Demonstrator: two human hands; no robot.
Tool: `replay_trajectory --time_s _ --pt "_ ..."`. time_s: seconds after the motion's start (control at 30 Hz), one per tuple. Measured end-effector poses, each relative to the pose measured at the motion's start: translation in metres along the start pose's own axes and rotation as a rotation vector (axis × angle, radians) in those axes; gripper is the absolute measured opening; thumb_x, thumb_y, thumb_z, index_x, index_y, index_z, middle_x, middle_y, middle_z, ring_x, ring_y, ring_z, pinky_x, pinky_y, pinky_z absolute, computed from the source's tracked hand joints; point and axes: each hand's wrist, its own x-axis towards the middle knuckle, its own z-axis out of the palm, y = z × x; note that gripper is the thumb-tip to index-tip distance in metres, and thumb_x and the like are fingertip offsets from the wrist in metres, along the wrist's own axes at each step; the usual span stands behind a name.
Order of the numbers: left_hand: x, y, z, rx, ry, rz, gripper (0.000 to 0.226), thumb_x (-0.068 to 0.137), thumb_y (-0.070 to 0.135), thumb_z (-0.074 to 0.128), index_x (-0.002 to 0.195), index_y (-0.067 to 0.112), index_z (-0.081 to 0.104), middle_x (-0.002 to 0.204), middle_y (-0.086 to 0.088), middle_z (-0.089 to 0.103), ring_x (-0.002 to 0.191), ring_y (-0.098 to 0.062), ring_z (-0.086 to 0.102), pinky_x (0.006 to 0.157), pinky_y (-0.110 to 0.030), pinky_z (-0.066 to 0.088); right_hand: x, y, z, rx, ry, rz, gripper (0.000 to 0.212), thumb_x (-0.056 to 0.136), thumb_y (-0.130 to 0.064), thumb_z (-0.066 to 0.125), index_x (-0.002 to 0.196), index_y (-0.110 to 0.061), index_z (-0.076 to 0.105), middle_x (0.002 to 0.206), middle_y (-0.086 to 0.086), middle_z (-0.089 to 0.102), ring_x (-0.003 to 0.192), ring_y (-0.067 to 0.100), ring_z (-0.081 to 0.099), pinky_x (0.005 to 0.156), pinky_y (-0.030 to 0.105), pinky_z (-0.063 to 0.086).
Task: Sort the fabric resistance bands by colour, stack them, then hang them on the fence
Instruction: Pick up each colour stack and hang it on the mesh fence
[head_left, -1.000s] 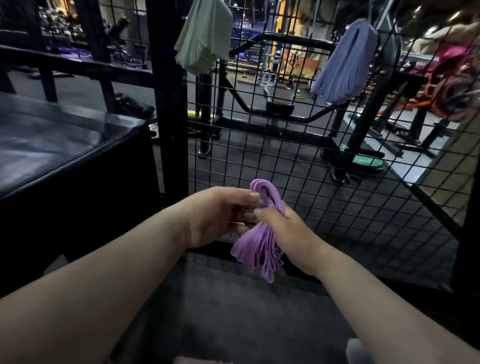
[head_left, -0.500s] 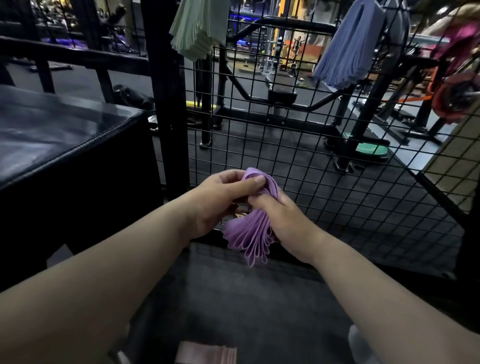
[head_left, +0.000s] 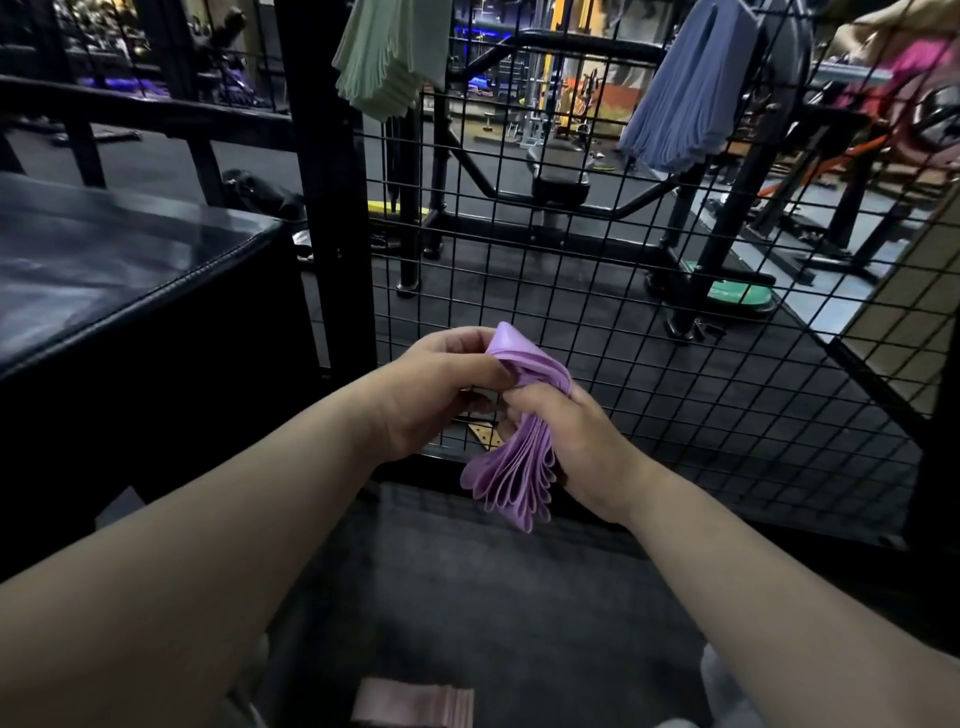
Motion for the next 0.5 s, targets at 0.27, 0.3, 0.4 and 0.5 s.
replay_trajectory --time_s 0.27,0.3,0.4,0.5 --pt "0.0037 -0.0009 0.0056 0.083 0.091 -0.016 0.027 0.079 0.019 0.060 0.101 0.006 0.068 0.089 -0.011 0.066 0.083 -0.026 0.057 0.082 -0.042 0.043 -0.0014 0.0006 0.0028 -0.185 0.046 -0.014 0.036 0.089 -0.029 0.062 0.123 -0.019 0.053 0.111 0.006 0.063 0.103 0.015 0.058 0.098 0.040 0.046" --pt "0.0044 -0.0014 0.0068 0.089 0.103 -0.017 0.025 0.079 0.019 0.060 0.098 0.007 0.069 0.087 -0.010 0.066 0.080 -0.024 0.057 0.079 -0.040 0.043 -0.0022 0.0009 0.0039 -0.223 0.051 -0.024 0.034 0.094 -0.024 0.060 0.125 -0.017 0.050 0.120 0.012 0.059 0.104 0.015 0.057 0.101 0.043 0.046" --pt "0.0047 -0.0019 0.0093 0.156 0.140 -0.003 0.015 0.089 0.016 0.059 0.096 0.009 0.071 0.085 -0.007 0.068 0.077 -0.018 0.062 0.074 -0.034 0.049 -0.0026 0.0020 0.0068 -0.305 0.055 -0.037 0.033 0.097 -0.018 0.058 0.128 -0.017 0.046 0.127 0.014 0.052 0.104 0.018 0.056 0.101 0.044 0.048" --pt "0.0057 -0.0023 0.0104 0.219 0.187 0.019 0.017 0.094 0.018 0.057 0.093 0.013 0.074 0.086 -0.006 0.072 0.080 -0.016 0.065 0.078 -0.033 0.053 -0.0032 0.0006 0.0063 -0.332 0.035 -0.036 0.032 0.097 -0.021 0.060 0.126 -0.021 0.046 0.122 0.003 0.052 0.109 0.012 0.056 0.097 0.031 0.048"
